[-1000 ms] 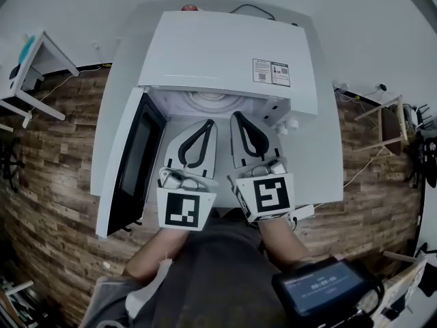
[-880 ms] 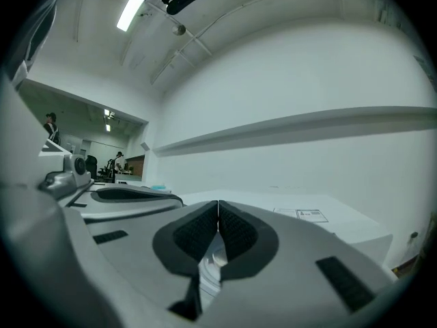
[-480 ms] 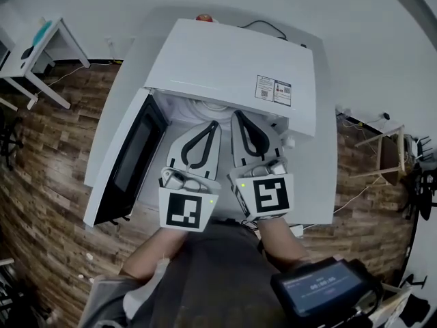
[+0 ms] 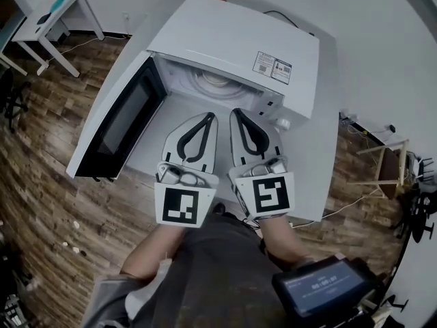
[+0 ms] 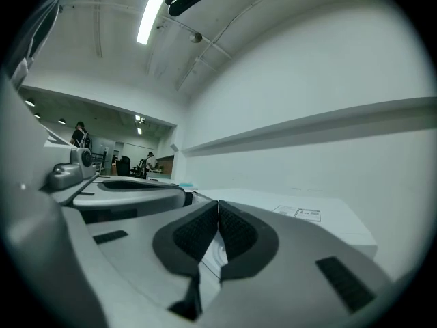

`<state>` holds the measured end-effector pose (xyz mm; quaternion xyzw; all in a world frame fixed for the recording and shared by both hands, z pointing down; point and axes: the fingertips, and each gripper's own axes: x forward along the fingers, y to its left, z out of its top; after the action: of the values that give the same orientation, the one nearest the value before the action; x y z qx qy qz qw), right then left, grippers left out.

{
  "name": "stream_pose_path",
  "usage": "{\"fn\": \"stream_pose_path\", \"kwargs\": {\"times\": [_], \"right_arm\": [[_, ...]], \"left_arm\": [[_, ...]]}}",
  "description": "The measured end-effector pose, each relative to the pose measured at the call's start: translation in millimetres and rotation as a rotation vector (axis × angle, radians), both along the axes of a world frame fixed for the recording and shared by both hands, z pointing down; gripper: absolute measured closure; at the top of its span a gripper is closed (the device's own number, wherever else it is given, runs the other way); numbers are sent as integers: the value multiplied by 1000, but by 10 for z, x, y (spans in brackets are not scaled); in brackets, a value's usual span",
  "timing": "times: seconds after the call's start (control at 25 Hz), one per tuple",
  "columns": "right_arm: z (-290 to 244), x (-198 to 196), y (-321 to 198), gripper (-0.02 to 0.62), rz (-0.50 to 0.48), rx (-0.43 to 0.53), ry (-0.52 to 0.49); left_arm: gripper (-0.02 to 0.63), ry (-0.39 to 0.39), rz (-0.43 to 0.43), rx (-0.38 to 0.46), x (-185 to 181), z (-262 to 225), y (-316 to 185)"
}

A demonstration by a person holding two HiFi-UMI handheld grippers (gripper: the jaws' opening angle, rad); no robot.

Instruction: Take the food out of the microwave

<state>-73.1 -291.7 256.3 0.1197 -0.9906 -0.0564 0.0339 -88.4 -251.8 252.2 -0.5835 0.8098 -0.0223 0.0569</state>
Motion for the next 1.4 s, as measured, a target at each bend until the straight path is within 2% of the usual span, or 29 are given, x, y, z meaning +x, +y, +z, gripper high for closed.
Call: {"fn": "stream_pose_path", "kwargs": {"times": [0.28, 0.48, 0.76, 0.96, 1.08, 1.16, 1.4], "right_arm": [[118, -17, 46, 588, -21, -12, 10], [393, -248, -56, 588, 10, -15, 12], [1126, -645, -193, 588, 47, -31, 49], [1768, -757, -288, 588, 93, -65, 120], [2079, -779, -321, 588, 110, -105, 187], [2065, -830, -347, 588, 115, -116, 188], [1908, -973, -481, 588, 148, -113, 193]], "left_arm": [[598, 0, -44, -1, -80, 67, 93], [598, -18, -12, -21, -332, 366, -19], [598, -30, 23, -28, -757, 929, -194], [598, 8, 50, -57, -906, 1510, -321], [598, 60, 51, -80, -952, 1785, -362], [598, 94, 54, -90, -985, 1823, -387], [598, 104, 96, -125, -1032, 1724, -447]]}}
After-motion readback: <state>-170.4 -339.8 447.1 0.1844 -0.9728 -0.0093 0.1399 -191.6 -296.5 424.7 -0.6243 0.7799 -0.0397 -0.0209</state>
